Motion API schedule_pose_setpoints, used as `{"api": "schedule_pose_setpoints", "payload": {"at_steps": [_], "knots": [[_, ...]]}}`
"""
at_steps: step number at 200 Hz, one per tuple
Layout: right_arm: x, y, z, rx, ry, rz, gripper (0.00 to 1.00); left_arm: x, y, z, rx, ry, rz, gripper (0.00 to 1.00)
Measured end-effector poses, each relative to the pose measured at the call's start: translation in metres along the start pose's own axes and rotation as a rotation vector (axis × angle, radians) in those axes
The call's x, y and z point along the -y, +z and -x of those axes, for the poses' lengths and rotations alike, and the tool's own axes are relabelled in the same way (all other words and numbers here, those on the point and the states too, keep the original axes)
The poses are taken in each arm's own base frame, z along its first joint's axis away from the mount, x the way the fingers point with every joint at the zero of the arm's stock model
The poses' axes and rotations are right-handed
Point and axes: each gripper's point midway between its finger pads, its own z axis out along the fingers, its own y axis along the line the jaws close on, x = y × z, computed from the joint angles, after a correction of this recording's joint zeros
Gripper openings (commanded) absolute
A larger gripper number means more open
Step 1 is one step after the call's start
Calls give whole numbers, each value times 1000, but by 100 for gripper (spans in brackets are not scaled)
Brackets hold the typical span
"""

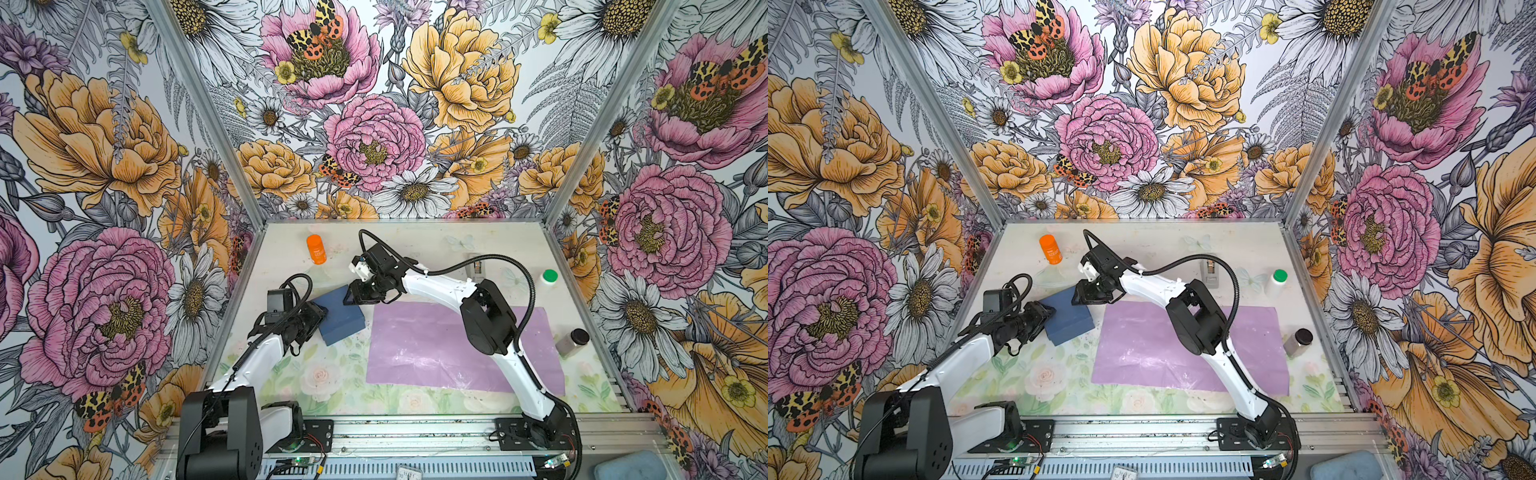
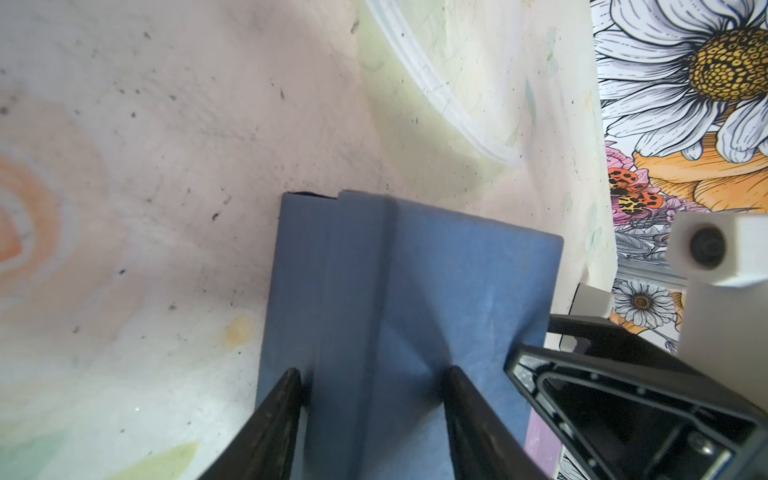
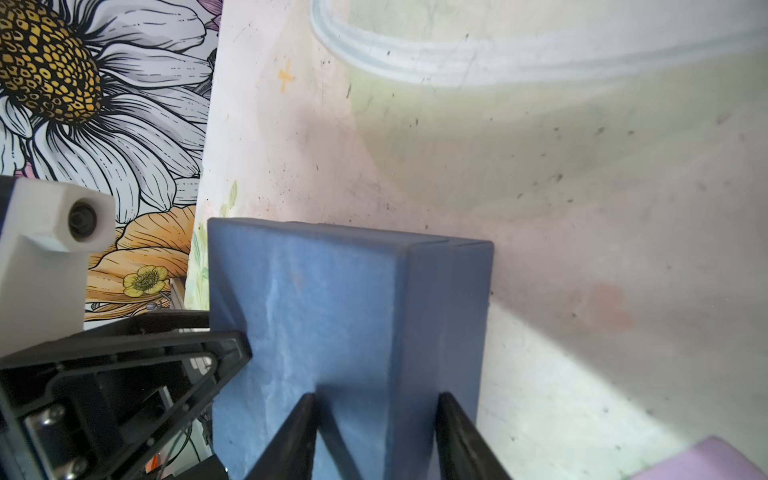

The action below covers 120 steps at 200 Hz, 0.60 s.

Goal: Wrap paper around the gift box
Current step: 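Lift the blue box with both grippers and carry it onto the lilac paper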

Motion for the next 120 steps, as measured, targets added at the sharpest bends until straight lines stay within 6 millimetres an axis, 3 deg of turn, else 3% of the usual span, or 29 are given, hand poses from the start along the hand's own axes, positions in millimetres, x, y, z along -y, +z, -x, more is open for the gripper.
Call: {"api": "schedule_pose_setpoints", "payload": {"at_steps": [56,120], "knots": [[0,-11,8,54,21,-53,44,12,-3,-11,-46,24,12,54],[-5,-49,1,126,47,-101,44,40,-10,-16,-50,73,-38,54]]}}
